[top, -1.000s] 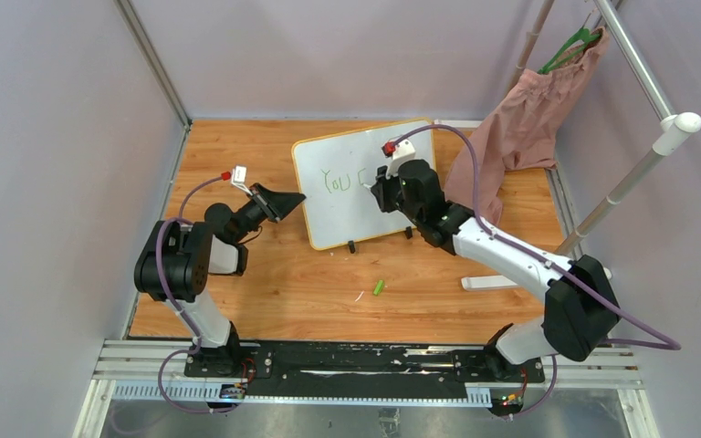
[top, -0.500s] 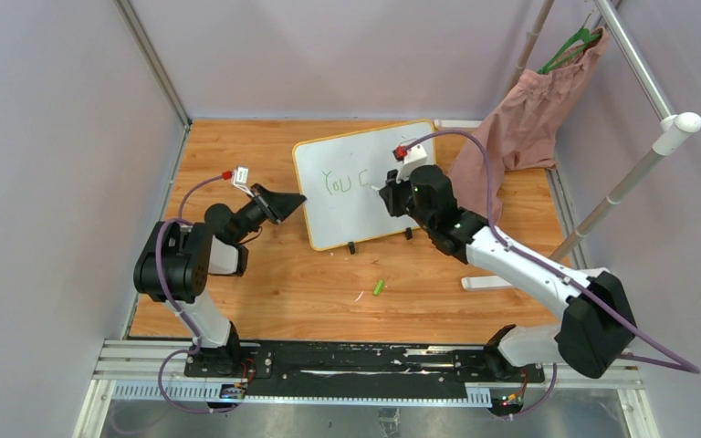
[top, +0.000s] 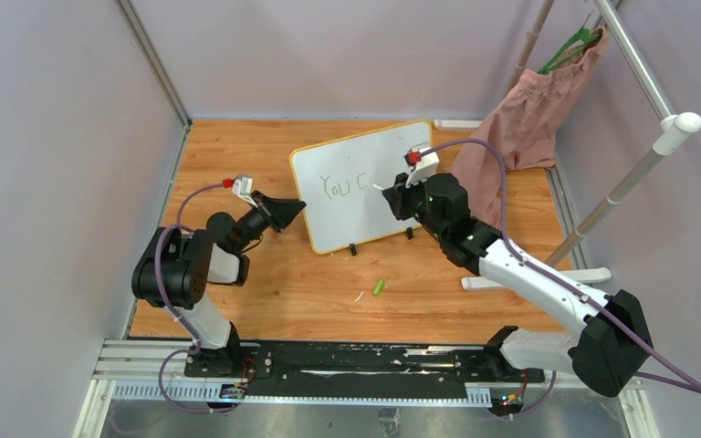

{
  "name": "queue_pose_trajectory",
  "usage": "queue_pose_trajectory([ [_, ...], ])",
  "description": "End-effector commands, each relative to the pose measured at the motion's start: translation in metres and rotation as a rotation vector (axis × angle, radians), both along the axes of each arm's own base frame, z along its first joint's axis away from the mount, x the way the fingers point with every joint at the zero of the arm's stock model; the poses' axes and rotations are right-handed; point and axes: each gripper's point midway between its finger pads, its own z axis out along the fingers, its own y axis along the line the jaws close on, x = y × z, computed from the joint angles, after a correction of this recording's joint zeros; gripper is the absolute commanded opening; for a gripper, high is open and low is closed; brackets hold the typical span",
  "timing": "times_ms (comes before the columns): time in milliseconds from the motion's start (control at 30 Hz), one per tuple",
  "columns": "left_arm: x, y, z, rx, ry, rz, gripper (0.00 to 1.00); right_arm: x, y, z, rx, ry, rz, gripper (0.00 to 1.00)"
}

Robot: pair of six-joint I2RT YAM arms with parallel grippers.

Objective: Write a sentence on the whiteboard

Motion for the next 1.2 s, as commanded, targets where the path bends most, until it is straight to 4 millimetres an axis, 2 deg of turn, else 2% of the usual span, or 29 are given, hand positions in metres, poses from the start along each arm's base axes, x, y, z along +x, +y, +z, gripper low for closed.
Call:
queue_pose_trajectory([
  [0, -0.007, -0.001, 0.009, 0.078, -0.130, 0.020, 0.00, 0.003, -0.006, 0.012, 0.030, -0.058, -0.015, 0.00],
  [300, -0.005, 0.003, -0.003, 0.139, -0.109, 0.051, 0.00, 0.018, -0.004, -0.004, -0.006, -0.053, -0.052, 0.00],
  [700, -0.001, 0.008, -0.008, 0.173, -0.093, 0.079, 0.00, 0.036, -0.004, -0.009, -0.042, -0.055, -0.106, 0.00],
  [1167, -0.001, 0.007, -0.009, 0.176, -0.089, 0.087, 0.00, 0.040, 0.001, 0.001, -0.015, -0.076, -0.104, 0.00],
])
